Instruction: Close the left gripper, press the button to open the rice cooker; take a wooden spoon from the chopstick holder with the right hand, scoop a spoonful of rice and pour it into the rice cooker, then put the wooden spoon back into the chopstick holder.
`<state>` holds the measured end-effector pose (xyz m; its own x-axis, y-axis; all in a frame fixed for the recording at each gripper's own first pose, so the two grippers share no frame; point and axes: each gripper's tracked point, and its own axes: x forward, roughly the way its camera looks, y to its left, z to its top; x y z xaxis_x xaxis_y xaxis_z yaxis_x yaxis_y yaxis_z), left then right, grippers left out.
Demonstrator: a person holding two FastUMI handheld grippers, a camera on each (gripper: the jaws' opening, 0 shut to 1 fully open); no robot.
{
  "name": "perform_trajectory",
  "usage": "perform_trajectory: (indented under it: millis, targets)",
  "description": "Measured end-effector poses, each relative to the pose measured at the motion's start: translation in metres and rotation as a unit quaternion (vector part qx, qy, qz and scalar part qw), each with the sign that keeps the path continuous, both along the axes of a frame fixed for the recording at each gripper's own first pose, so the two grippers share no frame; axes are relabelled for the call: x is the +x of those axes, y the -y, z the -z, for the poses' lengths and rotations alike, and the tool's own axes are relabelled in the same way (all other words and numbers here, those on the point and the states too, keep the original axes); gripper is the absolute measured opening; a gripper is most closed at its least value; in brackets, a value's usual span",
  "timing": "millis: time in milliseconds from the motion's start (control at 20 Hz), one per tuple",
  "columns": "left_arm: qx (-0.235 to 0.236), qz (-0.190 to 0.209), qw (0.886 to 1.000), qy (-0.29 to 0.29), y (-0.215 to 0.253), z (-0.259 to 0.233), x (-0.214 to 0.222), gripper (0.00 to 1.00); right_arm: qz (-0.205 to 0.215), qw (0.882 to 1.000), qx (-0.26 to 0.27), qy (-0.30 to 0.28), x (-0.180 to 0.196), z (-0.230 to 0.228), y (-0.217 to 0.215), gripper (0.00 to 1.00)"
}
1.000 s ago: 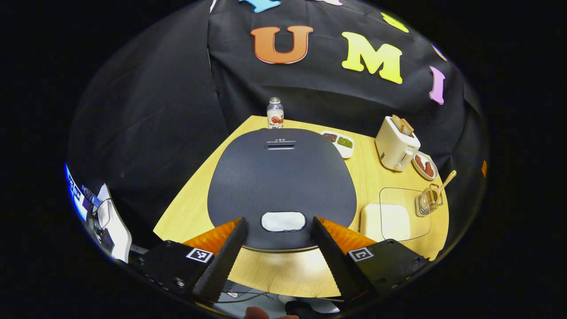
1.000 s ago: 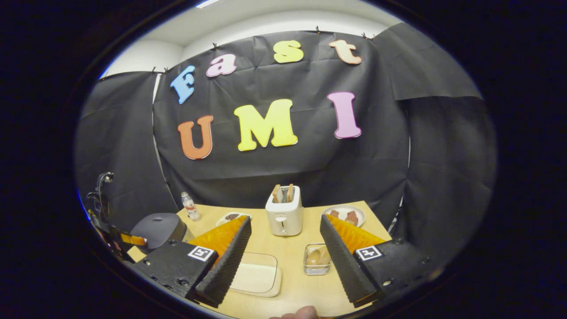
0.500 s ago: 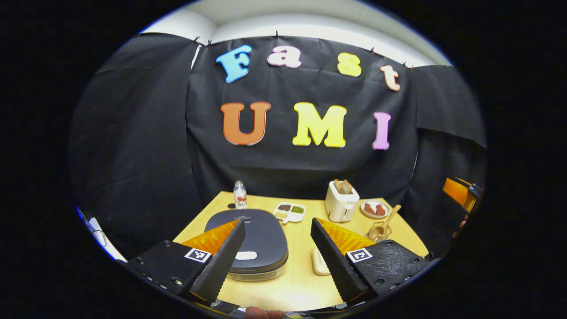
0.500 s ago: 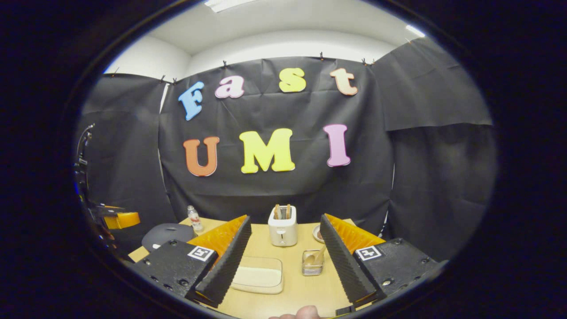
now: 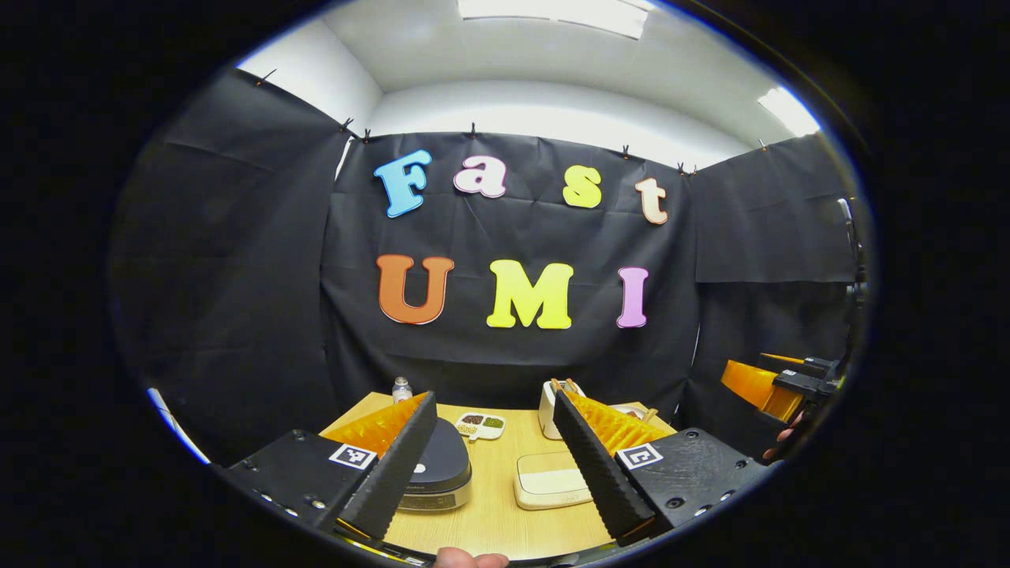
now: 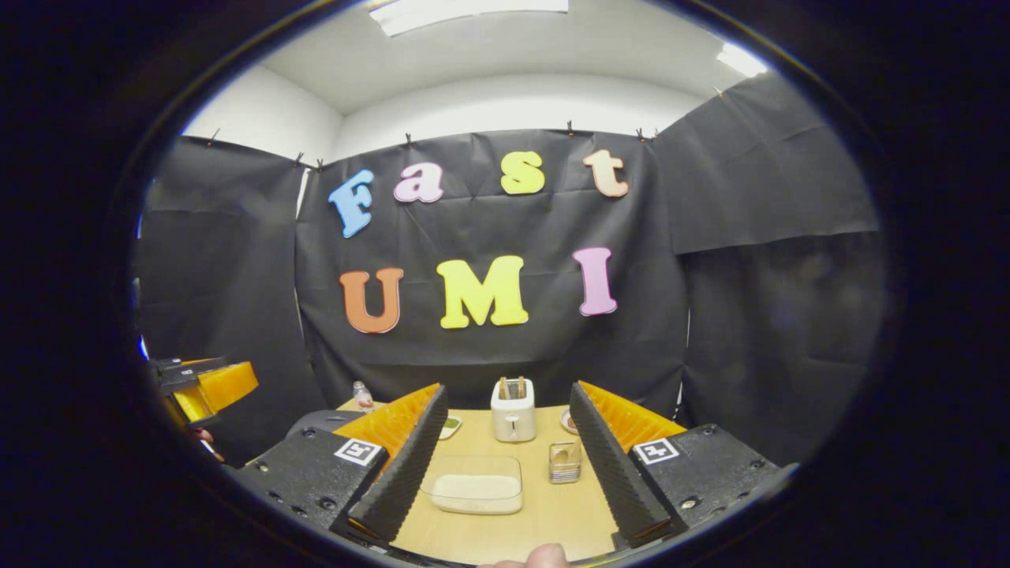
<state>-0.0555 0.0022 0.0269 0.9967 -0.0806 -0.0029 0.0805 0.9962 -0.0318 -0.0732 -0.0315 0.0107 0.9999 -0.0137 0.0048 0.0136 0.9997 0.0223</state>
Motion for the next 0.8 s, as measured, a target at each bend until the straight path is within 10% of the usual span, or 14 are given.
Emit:
perform_trajectory:
  millis: [800]
  targets:
    - [0.049, 0.017, 0.997, 0.051, 0.038, -0.007, -0.022, 0.94, 0.018, 0.999, -0.017, -0.026, -0.031, 0.027, 0.001, 0.99]
